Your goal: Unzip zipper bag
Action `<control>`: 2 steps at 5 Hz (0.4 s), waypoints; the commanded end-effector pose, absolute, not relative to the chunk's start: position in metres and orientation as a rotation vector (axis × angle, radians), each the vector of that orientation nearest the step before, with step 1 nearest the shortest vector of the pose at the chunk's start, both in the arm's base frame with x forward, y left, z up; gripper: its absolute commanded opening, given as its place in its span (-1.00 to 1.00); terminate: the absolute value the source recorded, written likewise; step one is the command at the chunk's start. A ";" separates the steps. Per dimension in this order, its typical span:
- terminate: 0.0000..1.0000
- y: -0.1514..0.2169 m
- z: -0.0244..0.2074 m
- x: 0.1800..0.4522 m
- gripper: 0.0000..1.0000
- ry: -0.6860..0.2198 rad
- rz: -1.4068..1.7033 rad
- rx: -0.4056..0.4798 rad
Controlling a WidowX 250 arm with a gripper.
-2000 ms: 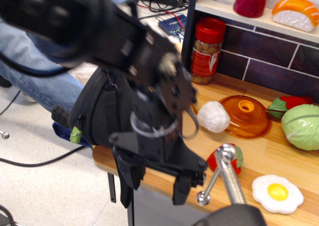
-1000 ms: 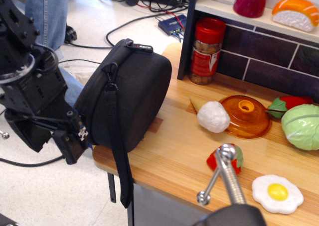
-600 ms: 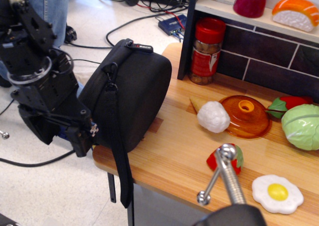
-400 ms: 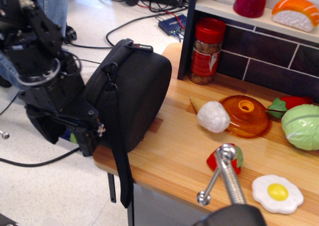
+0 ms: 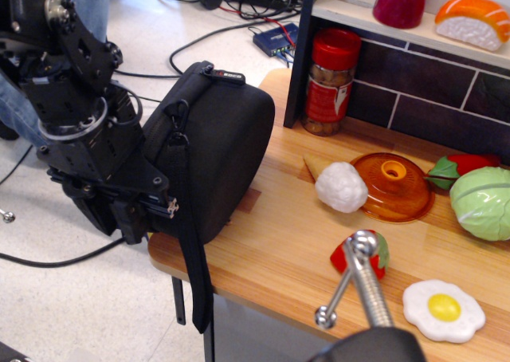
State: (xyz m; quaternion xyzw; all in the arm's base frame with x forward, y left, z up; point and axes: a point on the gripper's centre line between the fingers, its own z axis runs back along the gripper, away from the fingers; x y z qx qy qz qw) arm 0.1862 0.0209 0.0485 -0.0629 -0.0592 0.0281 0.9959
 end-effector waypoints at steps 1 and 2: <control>-1.00 0.021 0.076 0.201 -1.00 -0.209 0.090 -0.140; -1.00 0.014 0.101 0.212 -1.00 -0.252 0.132 -0.172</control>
